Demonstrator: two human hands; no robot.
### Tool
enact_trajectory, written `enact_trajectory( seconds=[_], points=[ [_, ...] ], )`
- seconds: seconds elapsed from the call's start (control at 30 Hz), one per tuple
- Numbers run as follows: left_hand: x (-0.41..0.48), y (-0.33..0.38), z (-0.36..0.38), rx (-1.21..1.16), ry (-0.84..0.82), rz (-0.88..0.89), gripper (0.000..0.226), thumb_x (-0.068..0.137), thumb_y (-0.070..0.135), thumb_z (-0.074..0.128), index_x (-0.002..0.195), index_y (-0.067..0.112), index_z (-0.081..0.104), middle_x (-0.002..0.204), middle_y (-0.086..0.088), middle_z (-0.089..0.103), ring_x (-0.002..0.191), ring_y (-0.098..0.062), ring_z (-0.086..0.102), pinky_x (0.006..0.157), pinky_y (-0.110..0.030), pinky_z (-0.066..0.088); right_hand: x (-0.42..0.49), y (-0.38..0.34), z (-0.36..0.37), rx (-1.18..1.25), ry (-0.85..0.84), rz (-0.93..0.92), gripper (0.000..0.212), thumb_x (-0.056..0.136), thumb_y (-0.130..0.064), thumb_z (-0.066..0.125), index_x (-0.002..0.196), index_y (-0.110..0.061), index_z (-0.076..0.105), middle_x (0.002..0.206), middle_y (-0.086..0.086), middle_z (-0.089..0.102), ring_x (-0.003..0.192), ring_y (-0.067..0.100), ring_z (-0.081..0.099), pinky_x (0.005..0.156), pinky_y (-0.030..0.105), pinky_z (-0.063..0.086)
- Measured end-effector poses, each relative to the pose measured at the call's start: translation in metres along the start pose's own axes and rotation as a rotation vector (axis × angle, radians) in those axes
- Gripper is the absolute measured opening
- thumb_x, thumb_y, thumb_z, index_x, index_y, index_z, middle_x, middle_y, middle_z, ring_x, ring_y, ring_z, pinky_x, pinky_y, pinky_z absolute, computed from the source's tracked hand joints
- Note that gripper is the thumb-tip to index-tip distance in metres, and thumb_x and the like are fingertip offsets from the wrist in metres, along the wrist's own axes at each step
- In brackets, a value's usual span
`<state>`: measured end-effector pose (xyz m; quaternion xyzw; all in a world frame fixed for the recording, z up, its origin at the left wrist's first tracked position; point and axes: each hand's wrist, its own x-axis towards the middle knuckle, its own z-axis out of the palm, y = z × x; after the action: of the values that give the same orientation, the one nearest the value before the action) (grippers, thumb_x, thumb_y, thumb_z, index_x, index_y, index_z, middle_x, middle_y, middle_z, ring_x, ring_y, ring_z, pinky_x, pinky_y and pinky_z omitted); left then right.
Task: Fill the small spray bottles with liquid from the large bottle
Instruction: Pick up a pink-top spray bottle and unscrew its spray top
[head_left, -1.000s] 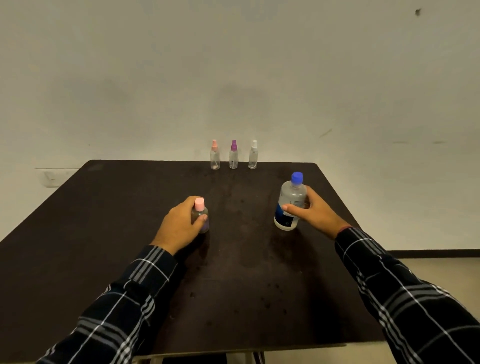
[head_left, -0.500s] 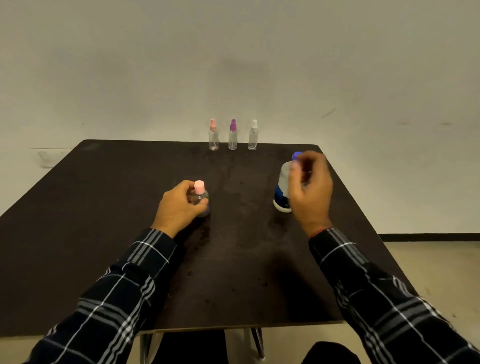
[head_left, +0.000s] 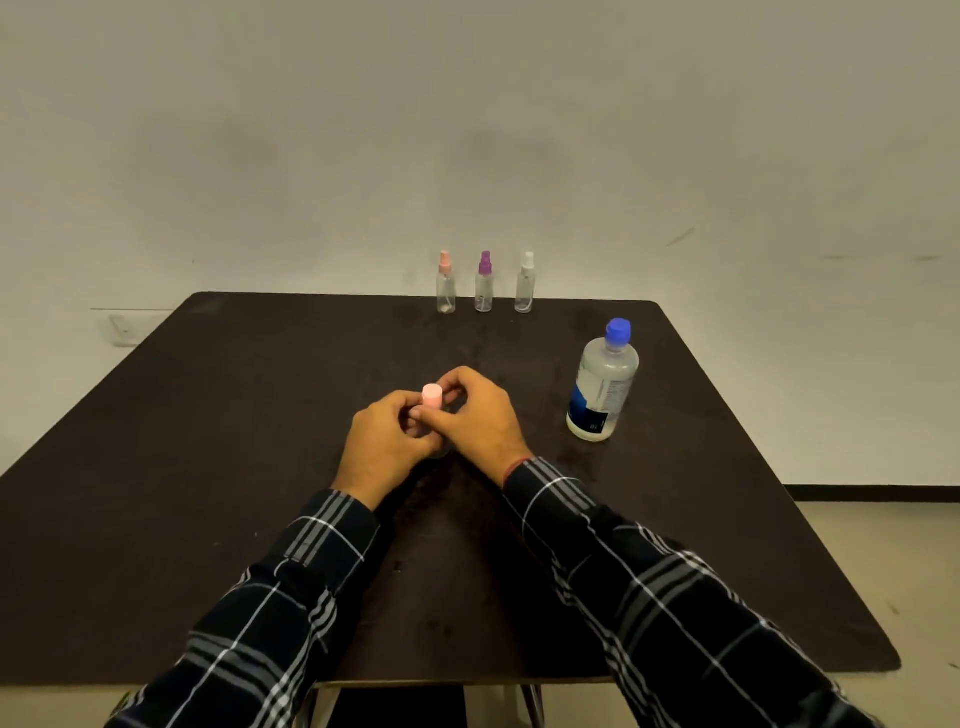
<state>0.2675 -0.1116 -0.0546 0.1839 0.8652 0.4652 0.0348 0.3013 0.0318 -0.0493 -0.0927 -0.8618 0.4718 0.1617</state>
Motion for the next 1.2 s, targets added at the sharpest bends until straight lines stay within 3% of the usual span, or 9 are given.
enact_trajectory(
  seconds=[0.3, 0.4, 0.5, 0.67, 0.73, 0.8, 0.93, 1.07, 1.2],
  points=[
    [0.002, -0.002, 0.004, -0.019, -0.003, 0.040, 0.045, 0.081, 0.018, 0.084, 0.122, 0.022, 0.065, 0.101, 0.014, 0.067, 0.092, 0.000, 0.065, 0.072, -0.009, 0.047, 0.007, 0.009, -0.009, 0.097, -0.138, -0.058, 0.022, 0.088, -0.025, 0.076, 0.108, -0.020, 0.071, 0.110, 0.005, 0.064, 0.081, 0.011, 0.059, 0.069, 0.017, 0.048],
    [0.006, -0.004, 0.003, -0.023, -0.034, 0.041, 0.044, 0.081, 0.019, 0.084, 0.121, 0.022, 0.066, 0.102, 0.011, 0.069, 0.092, -0.001, 0.066, 0.073, -0.011, 0.049, 0.005, 0.013, -0.017, 0.024, -0.225, -0.124, 0.035, 0.095, -0.029, 0.068, 0.130, -0.024, 0.063, 0.120, 0.000, 0.061, 0.096, 0.012, 0.060, 0.079, 0.014, 0.049],
    [0.006, -0.004, 0.002, -0.041, -0.047, 0.026, 0.044, 0.079, 0.016, 0.085, 0.118, 0.025, 0.066, 0.099, 0.010, 0.070, 0.089, -0.002, 0.067, 0.070, -0.012, 0.050, 0.002, 0.008, -0.014, 0.159, -0.186, 0.016, 0.057, 0.085, -0.036, 0.079, 0.133, -0.022, 0.052, 0.114, 0.001, 0.062, 0.077, 0.008, 0.057, 0.071, 0.021, 0.050],
    [0.004, -0.007, 0.003, -0.069, -0.026, 0.041, 0.042, 0.081, 0.017, 0.084, 0.118, 0.027, 0.066, 0.102, 0.011, 0.069, 0.095, -0.003, 0.067, 0.074, -0.012, 0.051, -0.003, 0.001, -0.011, 0.197, -0.080, -0.021, 0.027, 0.088, -0.028, 0.075, 0.107, -0.015, 0.062, 0.091, -0.001, 0.065, 0.061, -0.002, 0.055, 0.057, 0.015, 0.047],
    [0.005, -0.008, 0.004, -0.077, -0.032, 0.057, 0.043, 0.081, 0.018, 0.084, 0.119, 0.026, 0.066, 0.105, 0.011, 0.070, 0.097, -0.002, 0.067, 0.076, -0.011, 0.051, -0.003, 0.006, -0.014, 0.121, -0.129, -0.107, 0.021, 0.096, -0.023, 0.065, 0.117, -0.019, 0.065, 0.105, -0.005, 0.065, 0.085, 0.000, 0.061, 0.072, 0.015, 0.050],
    [0.005, -0.009, 0.004, -0.084, -0.041, 0.061, 0.044, 0.081, 0.018, 0.084, 0.121, 0.027, 0.066, 0.107, 0.011, 0.070, 0.099, -0.002, 0.067, 0.080, -0.012, 0.052, -0.004, 0.010, -0.017, 0.084, -0.200, -0.154, 0.033, 0.101, -0.024, 0.058, 0.134, -0.021, 0.060, 0.123, -0.004, 0.060, 0.105, 0.003, 0.058, 0.089, 0.014, 0.047],
    [0.006, -0.008, 0.004, -0.075, -0.047, 0.050, 0.045, 0.080, 0.016, 0.084, 0.120, 0.026, 0.066, 0.105, 0.010, 0.070, 0.097, -0.005, 0.068, 0.084, -0.022, 0.057, -0.005, 0.004, -0.012, 0.122, -0.134, -0.006, 0.061, 0.089, -0.047, 0.070, 0.139, -0.027, 0.043, 0.117, -0.009, 0.060, 0.075, 0.004, 0.057, 0.071, 0.023, 0.052],
    [0.006, -0.008, 0.003, -0.066, -0.046, 0.058, 0.041, 0.082, 0.017, 0.082, 0.118, 0.028, 0.066, 0.105, 0.012, 0.068, 0.097, -0.001, 0.066, 0.073, -0.010, 0.051, -0.004, 0.003, -0.003, 0.092, -0.038, 0.005, 0.030, 0.088, -0.040, 0.073, 0.104, -0.025, 0.053, 0.080, -0.008, 0.059, 0.059, 0.002, 0.049, 0.055, 0.020, 0.042],
    [0.005, -0.008, 0.004, -0.079, -0.049, 0.071, 0.041, 0.083, 0.019, 0.082, 0.120, 0.028, 0.065, 0.106, 0.012, 0.069, 0.097, 0.001, 0.065, 0.071, -0.005, 0.049, -0.003, 0.006, -0.014, 0.067, -0.174, -0.171, 0.021, 0.101, -0.022, 0.057, 0.121, -0.021, 0.063, 0.112, -0.005, 0.061, 0.093, -0.003, 0.057, 0.080, 0.013, 0.047]
  ],
)
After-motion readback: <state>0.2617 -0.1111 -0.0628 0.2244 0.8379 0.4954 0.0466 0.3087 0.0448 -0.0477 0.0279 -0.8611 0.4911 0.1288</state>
